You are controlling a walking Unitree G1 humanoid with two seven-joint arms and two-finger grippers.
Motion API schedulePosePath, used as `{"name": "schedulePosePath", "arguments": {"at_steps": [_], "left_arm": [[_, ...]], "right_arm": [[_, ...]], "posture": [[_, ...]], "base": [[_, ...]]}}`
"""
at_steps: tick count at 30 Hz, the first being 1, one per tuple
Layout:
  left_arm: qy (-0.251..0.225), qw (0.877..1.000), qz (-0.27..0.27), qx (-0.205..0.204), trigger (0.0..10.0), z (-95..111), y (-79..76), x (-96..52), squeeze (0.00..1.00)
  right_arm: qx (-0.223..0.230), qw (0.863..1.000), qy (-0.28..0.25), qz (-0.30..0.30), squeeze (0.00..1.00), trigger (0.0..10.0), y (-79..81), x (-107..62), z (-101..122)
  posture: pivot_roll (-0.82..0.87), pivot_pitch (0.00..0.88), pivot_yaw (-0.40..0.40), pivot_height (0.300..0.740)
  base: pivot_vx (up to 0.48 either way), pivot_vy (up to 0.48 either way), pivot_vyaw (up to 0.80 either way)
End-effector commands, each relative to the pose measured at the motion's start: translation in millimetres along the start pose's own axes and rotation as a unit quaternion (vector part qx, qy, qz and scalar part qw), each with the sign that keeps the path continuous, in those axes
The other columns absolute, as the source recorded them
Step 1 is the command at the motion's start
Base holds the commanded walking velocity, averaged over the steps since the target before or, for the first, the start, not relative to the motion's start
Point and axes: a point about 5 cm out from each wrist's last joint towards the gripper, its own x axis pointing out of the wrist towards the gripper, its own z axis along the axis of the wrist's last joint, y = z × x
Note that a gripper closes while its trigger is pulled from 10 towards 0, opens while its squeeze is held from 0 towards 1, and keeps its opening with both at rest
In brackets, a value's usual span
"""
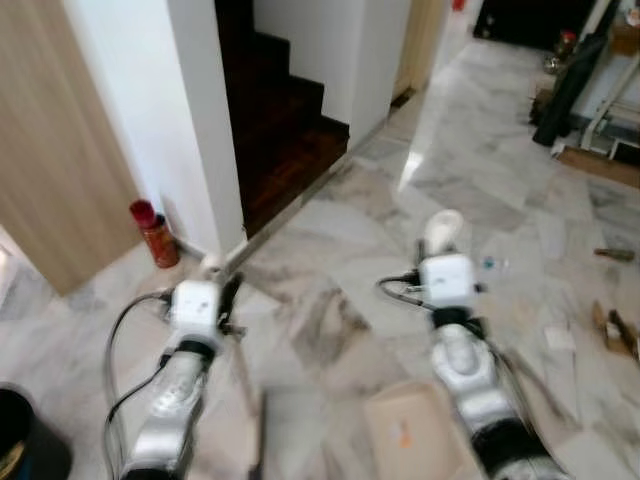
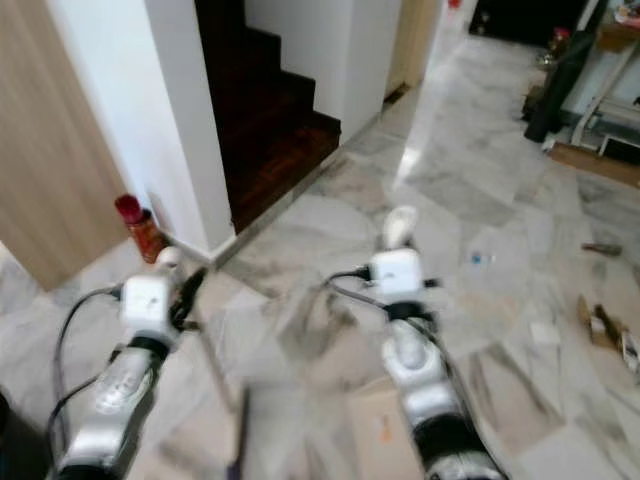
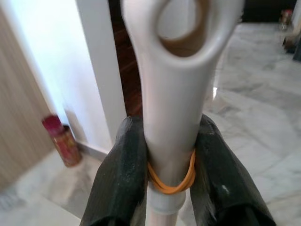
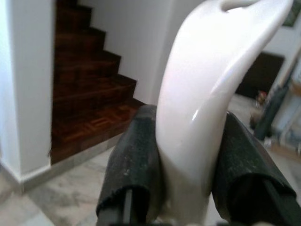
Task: Sweep floor
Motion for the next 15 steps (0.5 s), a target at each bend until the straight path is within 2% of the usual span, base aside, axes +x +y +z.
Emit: {"name": "schedulePosePath", "arguments": {"at_steps": [1,15], "left_arm": [[-0.035,0.999,-0.012,0.002,10.0,14.6,-6.6,6.7,0.0],[-0.034,0.999,-0.012,0.002,10.0,14.9,-6.8,8.0,0.0]], "right_arm": [[-0.01,1.0,-0.01,-0.018,0.0,10.0,-14.6,1.6,2.2],[-0.003,1.0,-0.007,-0.011,0.0,10.0,-11.9,0.2,1.2]], "posture": [[0.12,0.0,0.009,0.74],[0.12,0.0,0.011,0.74]], "base": [[0.48,0.0,0.0],[0.41,0.0,0.0]]}}
